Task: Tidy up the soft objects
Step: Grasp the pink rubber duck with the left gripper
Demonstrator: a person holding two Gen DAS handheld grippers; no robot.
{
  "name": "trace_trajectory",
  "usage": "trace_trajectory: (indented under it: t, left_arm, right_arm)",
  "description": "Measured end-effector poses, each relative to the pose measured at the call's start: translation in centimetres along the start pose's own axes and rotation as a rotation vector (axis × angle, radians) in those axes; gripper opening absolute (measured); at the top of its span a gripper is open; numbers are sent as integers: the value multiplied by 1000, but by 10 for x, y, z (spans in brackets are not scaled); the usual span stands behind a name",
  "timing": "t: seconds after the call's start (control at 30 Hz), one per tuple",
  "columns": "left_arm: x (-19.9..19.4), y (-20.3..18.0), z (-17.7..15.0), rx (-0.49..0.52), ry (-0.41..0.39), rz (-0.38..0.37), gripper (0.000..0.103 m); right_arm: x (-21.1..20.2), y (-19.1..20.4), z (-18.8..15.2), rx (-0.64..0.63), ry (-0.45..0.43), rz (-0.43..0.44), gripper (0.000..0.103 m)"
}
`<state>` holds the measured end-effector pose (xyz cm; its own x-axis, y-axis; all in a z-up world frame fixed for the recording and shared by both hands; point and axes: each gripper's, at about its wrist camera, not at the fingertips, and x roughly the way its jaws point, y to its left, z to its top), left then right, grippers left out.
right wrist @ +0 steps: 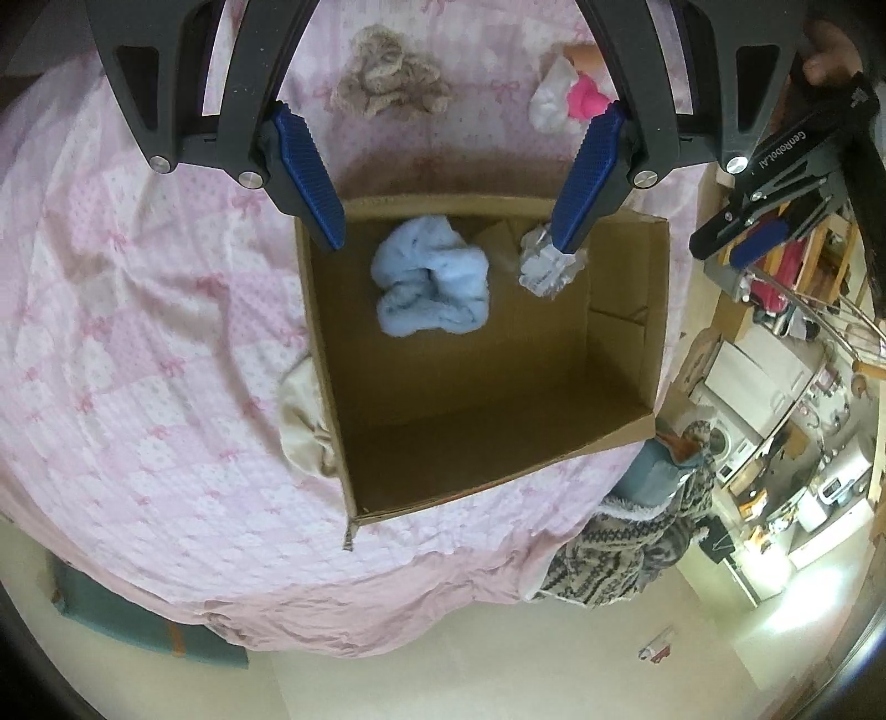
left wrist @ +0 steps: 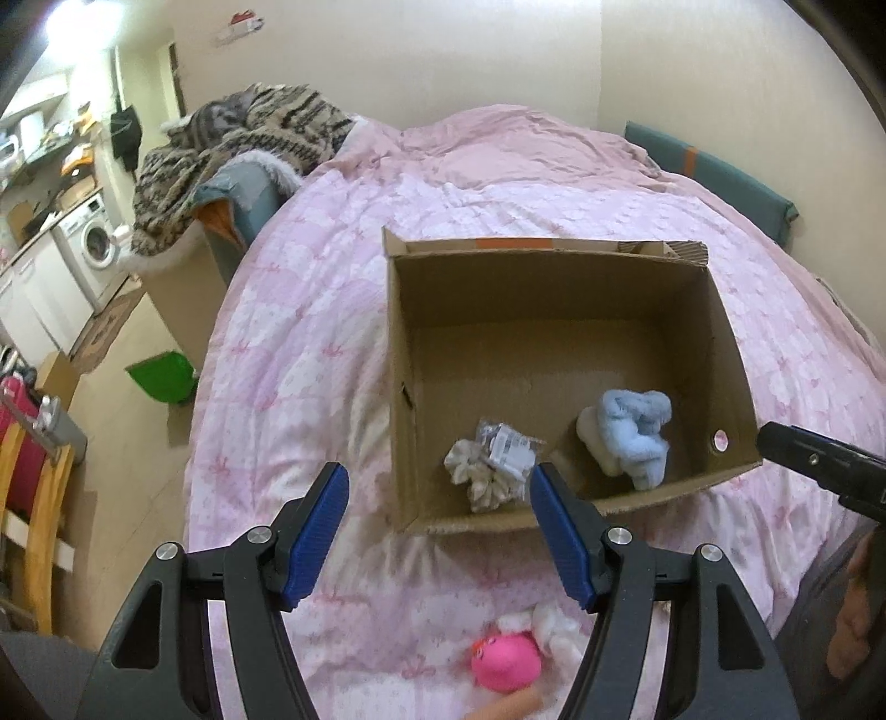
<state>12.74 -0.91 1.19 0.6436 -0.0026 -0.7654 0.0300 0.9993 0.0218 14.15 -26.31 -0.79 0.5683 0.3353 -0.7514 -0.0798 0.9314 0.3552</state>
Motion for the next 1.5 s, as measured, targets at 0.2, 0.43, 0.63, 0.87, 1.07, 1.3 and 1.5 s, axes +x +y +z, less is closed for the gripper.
trace_trajectory:
  t: [0.2,0.43,0.63,0.87,1.07,1.3,1.5]
  left_arm:
    - [-8,9,-12,-54,26,-9,65]
    - [-12,15,-25,-75,54,10,65]
    - [-8,18,-37,-99,94,19,65]
    - [2,20,-42,-105,138,35,65]
    - [19,30,-46,-147,230,43,65]
    - [42,52,-60,-255,354,23,65]
    - [58,34,-72,-249,460,-104,65]
  right_arm:
    - [-10,-4,-13,39,6,5,81]
    - [-13,2,-24,26,26,-5,81]
    - [-3,7,-34,2,82,-79,81]
    - [19,2,-40,12,172,-126,81]
    - [25,-6,-42,52,202,-133,81]
    - [30,-14,-42,77,225,-142,81]
    - [35,-15,-43,95,242,-138,81]
